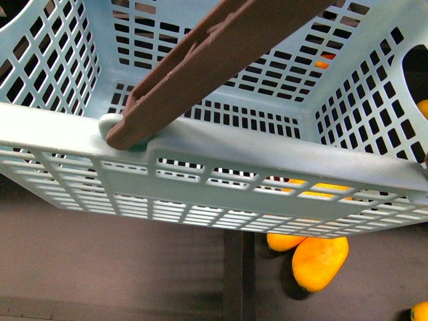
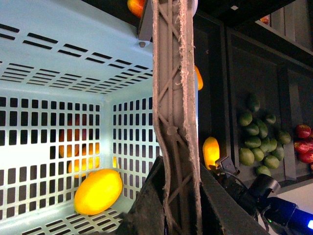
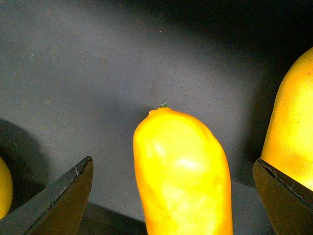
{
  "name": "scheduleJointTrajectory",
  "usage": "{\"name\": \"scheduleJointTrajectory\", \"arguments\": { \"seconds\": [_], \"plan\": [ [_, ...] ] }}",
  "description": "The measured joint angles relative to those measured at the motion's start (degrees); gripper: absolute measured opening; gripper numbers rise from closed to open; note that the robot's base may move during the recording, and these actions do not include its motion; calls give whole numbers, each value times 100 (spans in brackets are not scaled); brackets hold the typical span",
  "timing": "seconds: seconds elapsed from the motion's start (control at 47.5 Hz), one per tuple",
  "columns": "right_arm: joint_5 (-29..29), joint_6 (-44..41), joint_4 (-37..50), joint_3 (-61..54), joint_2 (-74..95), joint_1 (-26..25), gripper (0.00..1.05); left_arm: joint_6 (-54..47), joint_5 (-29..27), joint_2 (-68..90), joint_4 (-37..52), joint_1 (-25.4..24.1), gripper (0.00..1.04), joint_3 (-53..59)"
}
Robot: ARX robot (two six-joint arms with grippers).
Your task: Pick lemon and mango into basket
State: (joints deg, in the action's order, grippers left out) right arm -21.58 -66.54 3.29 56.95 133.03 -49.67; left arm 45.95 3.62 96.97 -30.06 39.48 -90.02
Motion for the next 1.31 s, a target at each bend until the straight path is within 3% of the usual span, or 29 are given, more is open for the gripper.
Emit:
{"name": "scheduleJointTrajectory", "arguments": {
  "seconds": [0.442, 1.18, 1.306],
  "plan": [
    [129, -376, -758, 848, 575, -2, 96, 0, 2, 0, 0, 0, 8, 0],
    [361, -509, -555, 1220, 1204, 57, 96, -2, 2, 0, 0, 0, 8, 0],
    [358, -501, -560, 1222, 1228, 87, 76, -2, 2, 0, 0, 0, 8, 0]
  ]
}}
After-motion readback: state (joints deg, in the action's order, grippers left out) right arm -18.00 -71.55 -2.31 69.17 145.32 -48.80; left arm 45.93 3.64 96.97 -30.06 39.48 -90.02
